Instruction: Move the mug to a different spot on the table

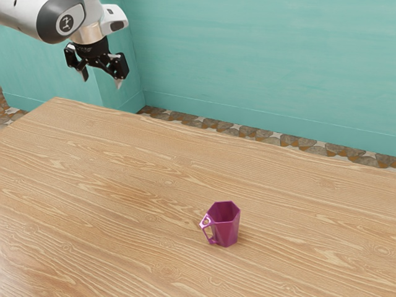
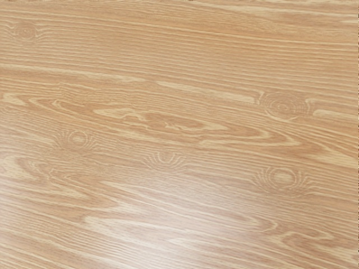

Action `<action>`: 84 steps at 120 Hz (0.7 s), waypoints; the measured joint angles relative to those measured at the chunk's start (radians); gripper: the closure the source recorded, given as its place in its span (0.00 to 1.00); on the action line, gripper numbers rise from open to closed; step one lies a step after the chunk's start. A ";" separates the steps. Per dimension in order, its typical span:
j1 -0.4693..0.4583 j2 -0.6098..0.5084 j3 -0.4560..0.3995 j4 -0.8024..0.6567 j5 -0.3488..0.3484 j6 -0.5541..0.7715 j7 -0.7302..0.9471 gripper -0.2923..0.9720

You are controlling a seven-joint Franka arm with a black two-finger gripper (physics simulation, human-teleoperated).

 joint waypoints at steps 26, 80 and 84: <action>-0.031 0.079 -0.007 -0.008 -0.003 0.003 -0.006 0.23; -0.184 0.190 -0.011 -0.204 -0.133 0.036 0.027 0.23; -0.186 0.199 -0.014 -0.205 -0.144 0.034 0.040 0.23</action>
